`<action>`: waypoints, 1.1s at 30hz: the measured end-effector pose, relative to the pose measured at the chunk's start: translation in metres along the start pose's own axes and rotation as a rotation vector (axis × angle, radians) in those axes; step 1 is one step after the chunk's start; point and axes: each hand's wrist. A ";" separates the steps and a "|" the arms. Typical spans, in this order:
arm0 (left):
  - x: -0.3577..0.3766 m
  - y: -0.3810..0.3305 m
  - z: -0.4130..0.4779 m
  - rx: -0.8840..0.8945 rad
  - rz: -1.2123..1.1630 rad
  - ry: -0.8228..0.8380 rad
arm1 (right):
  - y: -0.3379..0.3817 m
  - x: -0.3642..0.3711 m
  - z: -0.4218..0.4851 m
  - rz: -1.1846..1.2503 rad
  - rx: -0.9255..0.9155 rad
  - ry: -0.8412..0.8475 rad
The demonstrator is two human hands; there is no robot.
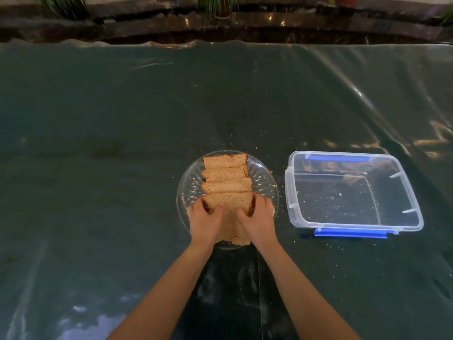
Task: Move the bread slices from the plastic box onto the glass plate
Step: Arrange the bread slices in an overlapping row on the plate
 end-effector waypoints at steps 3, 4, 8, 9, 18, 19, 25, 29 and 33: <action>-0.001 0.000 0.002 0.005 0.041 -0.001 | 0.000 0.000 0.000 -0.012 -0.001 0.010; -0.002 0.000 0.003 0.008 0.053 0.005 | 0.000 0.000 0.000 -0.018 -0.002 0.013; -0.006 0.001 0.002 0.032 0.068 0.030 | 0.002 -0.001 -0.001 -0.025 -0.013 0.020; -0.008 0.002 0.002 0.043 0.071 0.031 | 0.003 -0.002 -0.001 -0.031 -0.018 0.026; -0.015 0.007 -0.003 0.090 0.054 0.042 | 0.003 -0.015 -0.005 -0.080 -0.032 0.056; -0.015 0.007 -0.005 0.087 0.062 0.044 | 0.002 -0.016 -0.005 -0.081 -0.035 0.055; -0.017 0.007 -0.010 0.094 0.066 0.047 | 0.001 -0.025 -0.001 -0.111 -0.074 0.137; -0.015 0.005 -0.013 0.115 0.084 0.047 | 0.001 -0.029 -0.001 -0.135 -0.102 0.192; -0.015 0.006 -0.013 0.123 0.127 0.049 | -0.003 -0.036 0.000 -0.149 -0.149 0.238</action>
Point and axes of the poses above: each hand's wrist, its own z-axis towards the middle knuckle, its own x-axis out of the palm, y = z × x, and after that the axes turned 11 degrees about -x, right-handed
